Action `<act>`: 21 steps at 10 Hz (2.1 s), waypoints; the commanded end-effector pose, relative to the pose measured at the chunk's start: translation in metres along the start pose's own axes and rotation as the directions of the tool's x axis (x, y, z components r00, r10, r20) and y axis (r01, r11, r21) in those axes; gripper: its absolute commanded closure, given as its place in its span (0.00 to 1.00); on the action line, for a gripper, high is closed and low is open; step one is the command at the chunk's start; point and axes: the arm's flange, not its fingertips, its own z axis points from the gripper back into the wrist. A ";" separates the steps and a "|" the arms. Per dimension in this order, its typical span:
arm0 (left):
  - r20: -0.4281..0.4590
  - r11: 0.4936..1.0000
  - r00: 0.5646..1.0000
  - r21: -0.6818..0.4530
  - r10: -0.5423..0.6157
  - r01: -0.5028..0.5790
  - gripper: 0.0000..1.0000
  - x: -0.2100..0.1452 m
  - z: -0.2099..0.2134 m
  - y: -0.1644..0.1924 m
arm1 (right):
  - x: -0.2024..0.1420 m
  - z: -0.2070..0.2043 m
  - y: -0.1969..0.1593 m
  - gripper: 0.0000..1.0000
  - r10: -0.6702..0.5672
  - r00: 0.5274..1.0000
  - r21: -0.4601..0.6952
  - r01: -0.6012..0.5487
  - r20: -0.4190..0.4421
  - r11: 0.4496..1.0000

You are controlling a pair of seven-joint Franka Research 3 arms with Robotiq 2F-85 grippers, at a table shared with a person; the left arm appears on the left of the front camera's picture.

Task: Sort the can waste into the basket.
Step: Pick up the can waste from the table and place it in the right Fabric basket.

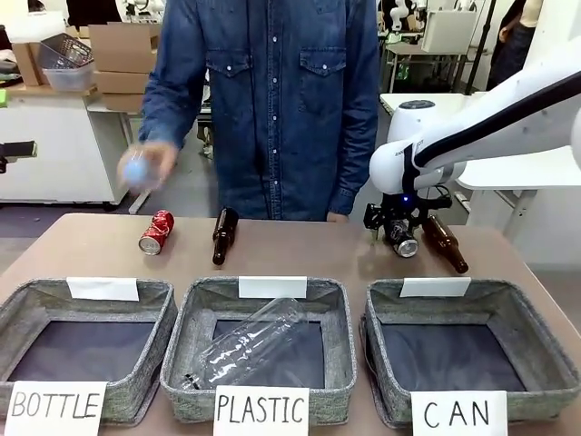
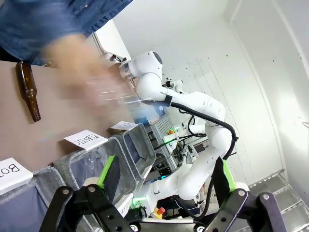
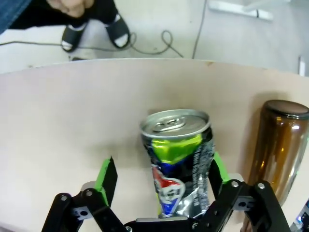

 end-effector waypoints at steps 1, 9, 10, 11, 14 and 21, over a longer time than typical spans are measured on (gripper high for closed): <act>0.009 1.000 1.000 -0.020 -0.023 0.023 0.00 0.001 -0.001 -0.001 | 0.007 0.003 0.003 0.60 0.012 1.000 -0.009 -0.012 -0.019 1.000; 0.009 1.000 1.000 -0.020 -0.023 0.023 0.00 0.001 -0.001 -0.001 | 0.001 0.014 0.000 1.00 -0.006 1.000 -0.047 0.006 -0.001 0.999; 0.009 1.000 1.000 -0.020 -0.023 0.023 0.00 0.001 -0.001 -0.001 | -0.007 0.040 -0.010 1.00 -0.013 1.000 -0.011 0.013 0.007 1.000; 0.009 1.000 1.000 -0.020 -0.023 0.023 0.00 0.001 -0.001 -0.001 | -0.029 0.085 -0.024 1.00 -0.024 0.999 0.060 0.027 -0.042 0.998; 0.009 1.000 1.000 -0.020 -0.023 0.023 0.00 0.001 -0.001 -0.001 | -0.172 0.205 -0.048 1.00 0.214 0.977 0.148 -0.212 0.008 0.966; 0.009 1.000 1.000 -0.020 -0.023 0.023 0.00 0.001 -0.001 -0.001 | -0.346 0.143 -0.061 1.00 0.390 0.916 0.312 -0.399 0.095 0.862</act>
